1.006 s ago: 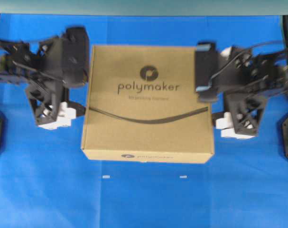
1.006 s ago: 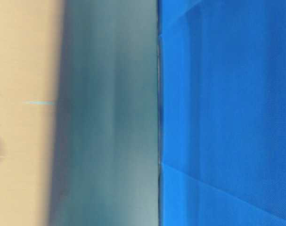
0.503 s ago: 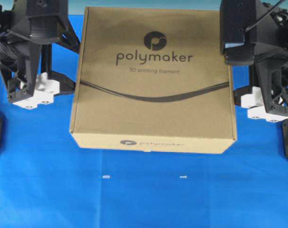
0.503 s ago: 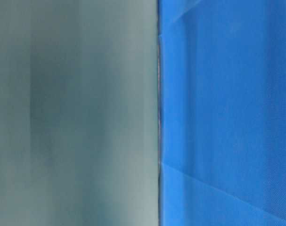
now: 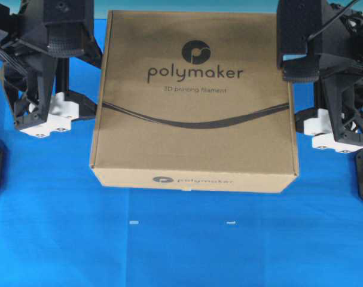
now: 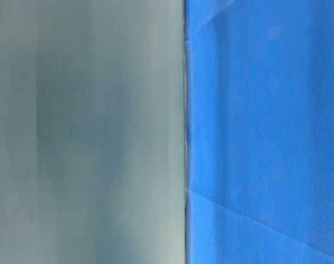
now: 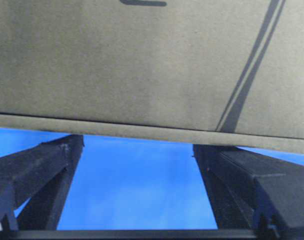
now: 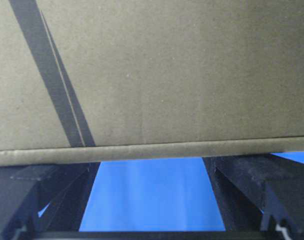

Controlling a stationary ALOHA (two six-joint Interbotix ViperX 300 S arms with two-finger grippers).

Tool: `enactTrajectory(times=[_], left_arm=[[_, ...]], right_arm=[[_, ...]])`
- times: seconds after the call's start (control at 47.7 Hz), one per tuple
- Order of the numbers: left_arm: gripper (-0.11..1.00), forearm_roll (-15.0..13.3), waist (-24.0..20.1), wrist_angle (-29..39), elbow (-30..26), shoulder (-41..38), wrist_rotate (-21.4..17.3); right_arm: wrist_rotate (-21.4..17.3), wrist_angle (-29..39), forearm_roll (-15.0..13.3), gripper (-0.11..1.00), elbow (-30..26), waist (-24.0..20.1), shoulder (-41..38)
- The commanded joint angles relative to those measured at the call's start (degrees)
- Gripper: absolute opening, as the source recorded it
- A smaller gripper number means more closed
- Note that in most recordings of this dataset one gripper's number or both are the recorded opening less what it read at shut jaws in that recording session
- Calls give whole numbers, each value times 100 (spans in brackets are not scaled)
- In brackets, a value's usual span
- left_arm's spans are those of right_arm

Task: Lift up the cardboard box by clamping it between your arms.
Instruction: 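Raise both arms together, lifting the clamped box off the table, then lower both arms to set the box back on the table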

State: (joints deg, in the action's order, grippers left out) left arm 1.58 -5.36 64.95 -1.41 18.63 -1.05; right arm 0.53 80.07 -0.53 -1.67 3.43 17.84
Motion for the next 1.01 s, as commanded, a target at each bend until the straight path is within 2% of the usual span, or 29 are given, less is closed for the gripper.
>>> enactTrajectory(times=[0.0, 0.168, 0.356, 0.524, 0.985], left_arm=[[86, -35, 62, -185, -264, -123, 70], [86, -35, 62, -290, -79, -158, 97], [86, -35, 158, -510, 334, -237, 158], [86, -35, 246, -642, 773, -360, 176], [86, -35, 264, -1652, 1740, -571, 290]], right_arm=[[-79, -255, -26, 99, -79, 79, -141], [-53, -466, -18, 99, 176, 88, -167], [-44, -1046, 44, 99, 905, 88, -220], [-53, -1459, 88, 99, 1292, 88, -193], [-62, -2927, 158, 99, 2549, 88, -360]])
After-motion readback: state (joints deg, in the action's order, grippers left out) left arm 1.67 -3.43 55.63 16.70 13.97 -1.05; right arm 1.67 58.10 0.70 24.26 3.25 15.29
